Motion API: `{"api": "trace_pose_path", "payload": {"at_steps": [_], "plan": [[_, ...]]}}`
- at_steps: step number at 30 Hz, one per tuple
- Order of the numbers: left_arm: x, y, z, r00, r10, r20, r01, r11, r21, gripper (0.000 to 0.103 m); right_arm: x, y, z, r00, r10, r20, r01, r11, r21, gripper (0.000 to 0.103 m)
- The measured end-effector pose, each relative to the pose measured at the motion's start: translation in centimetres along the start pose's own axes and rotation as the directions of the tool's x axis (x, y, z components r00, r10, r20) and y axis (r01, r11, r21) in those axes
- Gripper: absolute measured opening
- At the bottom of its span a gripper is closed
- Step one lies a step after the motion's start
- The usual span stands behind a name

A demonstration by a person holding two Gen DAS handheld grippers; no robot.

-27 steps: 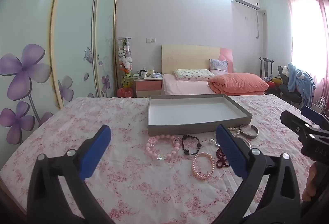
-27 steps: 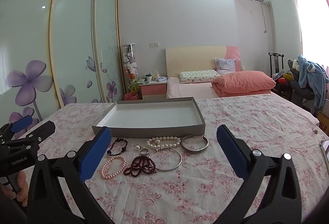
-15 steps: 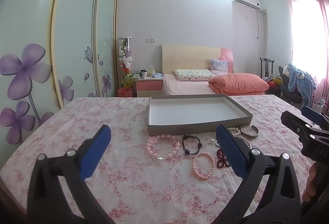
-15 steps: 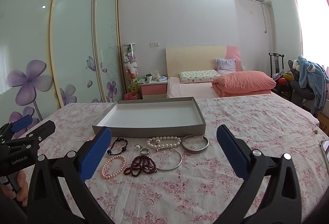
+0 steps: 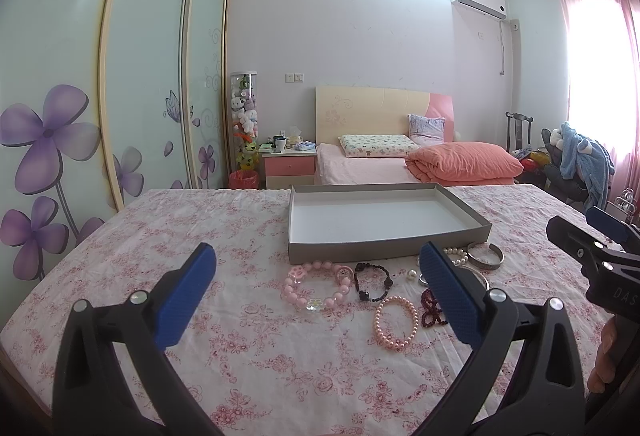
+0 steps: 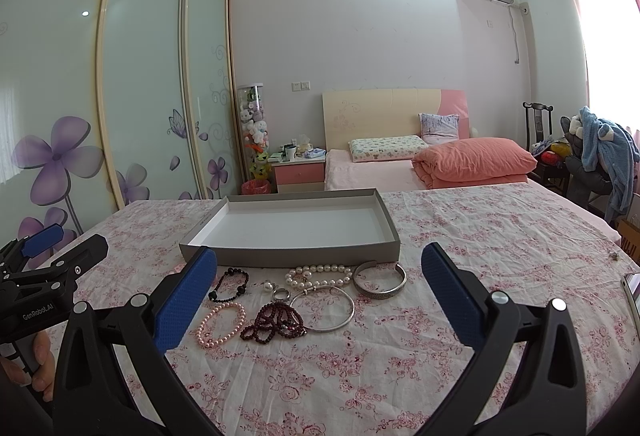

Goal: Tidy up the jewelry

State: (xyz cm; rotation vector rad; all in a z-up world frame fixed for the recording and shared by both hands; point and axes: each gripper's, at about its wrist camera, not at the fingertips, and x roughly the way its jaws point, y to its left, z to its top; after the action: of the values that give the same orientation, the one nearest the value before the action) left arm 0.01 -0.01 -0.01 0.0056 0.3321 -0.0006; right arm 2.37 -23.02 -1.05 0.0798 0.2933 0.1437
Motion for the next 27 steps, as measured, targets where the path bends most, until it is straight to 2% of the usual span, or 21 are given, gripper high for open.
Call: {"api": "trace_pose_path", "payload": {"at_steps": [27], "plan": [[-0.03, -0.03, 0.0, 1.0, 0.0, -0.004, 0.0, 1.0, 0.001, 0.099, 0.12, -0.02, 0.17, 1.0, 0.0, -0.002, 0.0, 1.0, 0.0, 0.101]]}}
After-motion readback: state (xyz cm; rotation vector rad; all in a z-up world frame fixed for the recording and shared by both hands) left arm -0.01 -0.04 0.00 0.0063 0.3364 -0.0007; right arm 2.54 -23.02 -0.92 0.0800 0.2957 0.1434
